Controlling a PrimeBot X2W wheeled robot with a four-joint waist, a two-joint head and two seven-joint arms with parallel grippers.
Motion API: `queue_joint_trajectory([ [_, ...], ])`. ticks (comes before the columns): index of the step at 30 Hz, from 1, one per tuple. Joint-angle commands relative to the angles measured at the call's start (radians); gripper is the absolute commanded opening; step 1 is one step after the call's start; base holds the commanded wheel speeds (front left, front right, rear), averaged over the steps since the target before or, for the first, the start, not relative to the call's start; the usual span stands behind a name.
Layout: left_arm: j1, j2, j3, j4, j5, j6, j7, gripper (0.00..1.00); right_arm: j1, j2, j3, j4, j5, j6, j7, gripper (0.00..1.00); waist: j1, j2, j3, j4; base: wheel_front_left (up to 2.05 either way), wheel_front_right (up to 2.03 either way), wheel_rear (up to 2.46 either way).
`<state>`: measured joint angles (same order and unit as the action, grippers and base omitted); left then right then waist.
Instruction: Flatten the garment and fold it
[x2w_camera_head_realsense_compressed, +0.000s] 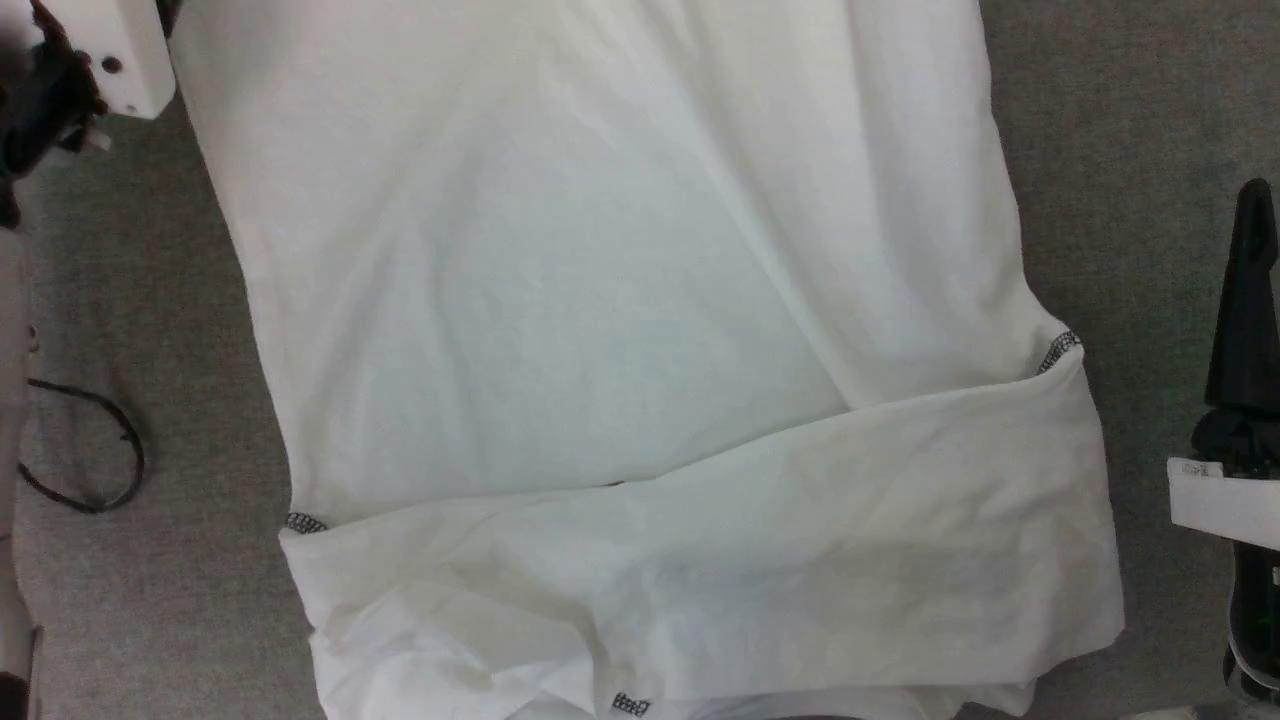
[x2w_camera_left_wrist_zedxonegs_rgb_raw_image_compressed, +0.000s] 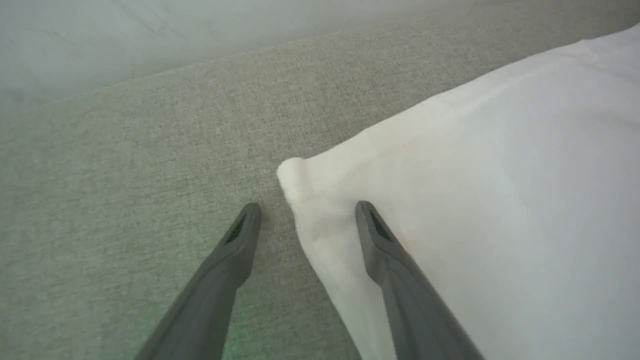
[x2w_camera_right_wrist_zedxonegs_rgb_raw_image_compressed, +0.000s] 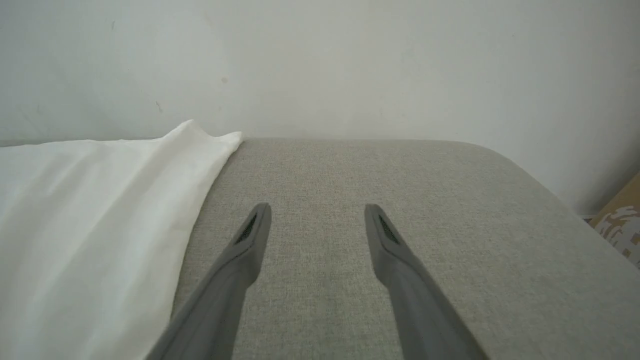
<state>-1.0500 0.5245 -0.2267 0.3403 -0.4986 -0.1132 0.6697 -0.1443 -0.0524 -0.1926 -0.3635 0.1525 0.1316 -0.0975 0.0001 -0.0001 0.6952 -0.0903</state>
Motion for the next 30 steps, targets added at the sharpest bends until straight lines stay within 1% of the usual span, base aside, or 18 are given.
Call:
queue_joint_trajectory([
  [1, -0.016, 0.005, 0.001, 0.004, -0.004, 0.003, 0.004, 1.00, -0.018, 0.002, -0.002, -0.003, 0.006, -0.001, -0.004, 1.00, -0.0001, 0.0001, 0.031, -0.022, 0.00, 0.00, 0.00],
  [5, -0.013, 0.010, 0.000, 0.016, -0.011, 0.004, 0.014, 1.00, -0.028, 0.002, -0.001, 0.000, 0.004, -0.001, -0.004, 1.00, -0.0001, 0.0001, 0.047, -0.024, 0.00, 0.00, 0.00],
  [6, -0.010, 0.009, -0.002, 0.019, -0.017, 0.003, 0.020, 0.52, -0.030, 0.002, 0.001, 0.000, 0.001, -0.001, -0.002, 1.00, -0.0001, 0.0001, 0.049, -0.023, 0.00, 0.00, 0.00],
  [7, -0.008, 0.009, -0.005, 0.021, -0.023, 0.002, 0.023, 0.00, -0.033, 0.002, 0.006, -0.002, -0.004, -0.001, 0.002, 1.00, -0.0001, 0.0001, 0.051, -0.021, 0.00, 0.00, 0.00],
  [11, 0.007, 0.005, -0.009, 0.024, -0.044, -0.003, 0.010, 0.00, -0.062, 0.002, 0.013, -0.042, -0.025, -0.001, 0.020, 1.00, -0.0001, 0.0001, 0.034, -0.013, 0.00, 0.00, 0.00],
  [14, 0.025, 0.001, -0.014, 0.024, -0.053, -0.005, -0.008, 0.00, -0.115, 0.002, 0.021, -0.102, -0.036, -0.001, 0.064, 1.00, -0.0001, 0.0001, 0.003, -0.005, 0.00, 0.00, 0.00],
  [16, 0.035, -0.005, -0.014, 0.027, -0.060, -0.006, -0.024, 0.00, -0.173, 0.000, 0.032, -0.148, -0.061, -0.001, 0.118, 1.00, -0.0001, 0.0001, -0.018, 0.000, 0.00, 0.00, 0.00],
  [18, 0.041, -0.011, -0.019, 0.031, -0.063, -0.007, -0.036, 0.00, -0.254, -0.033, 0.057, -0.187, -0.087, -0.001, 0.186, 1.00, -0.0001, 0.0001, -0.036, 0.007, 0.00, 0.00, 0.00],
  [21, 0.046, -0.020, -0.025, 0.030, -0.068, -0.008, -0.050, 0.00, -0.413, -0.081, 0.098, -0.204, -0.064, -0.001, 0.303, 1.00, -0.0001, 0.0001, -0.049, 0.017, 0.00, 0.00, 0.00],
  [23, 0.046, -0.026, -0.028, 0.027, -0.072, -0.008, -0.060, 0.00, -0.533, -0.109, 0.138, -0.179, -0.028, -0.001, 0.385, 1.00, -0.0001, 0.0001, -0.051, 0.023, 0.00, 0.00, 0.00],
  [25, 0.040, -0.034, -0.035, 0.024, -0.074, -0.009, -0.067, 0.00, -0.651, -0.128, 0.173, -0.126, 0.008, -0.001, 0.460, 1.00, -0.0001, 0.0001, -0.047, 0.033, 0.00, 0.00, 0.00],
  [28, 0.032, -0.047, -0.043, 0.021, -0.077, -0.009, -0.079, 0.00, -0.798, -0.119, 0.182, 0.011, 0.039, -0.001, 0.556, 1.00, -0.0001, 0.0001, -0.037, 0.047, 0.00, 0.00, 0.00],
  [30, 0.025, -0.059, -0.050, 0.021, -0.078, -0.010, -0.089, 0.00, -0.874, -0.135, 0.180, 0.126, 0.021, -0.001, 0.601, 1.00, -0.0001, 0.0001, -0.028, 0.060, 0.00, 0.00, 0.00],
])
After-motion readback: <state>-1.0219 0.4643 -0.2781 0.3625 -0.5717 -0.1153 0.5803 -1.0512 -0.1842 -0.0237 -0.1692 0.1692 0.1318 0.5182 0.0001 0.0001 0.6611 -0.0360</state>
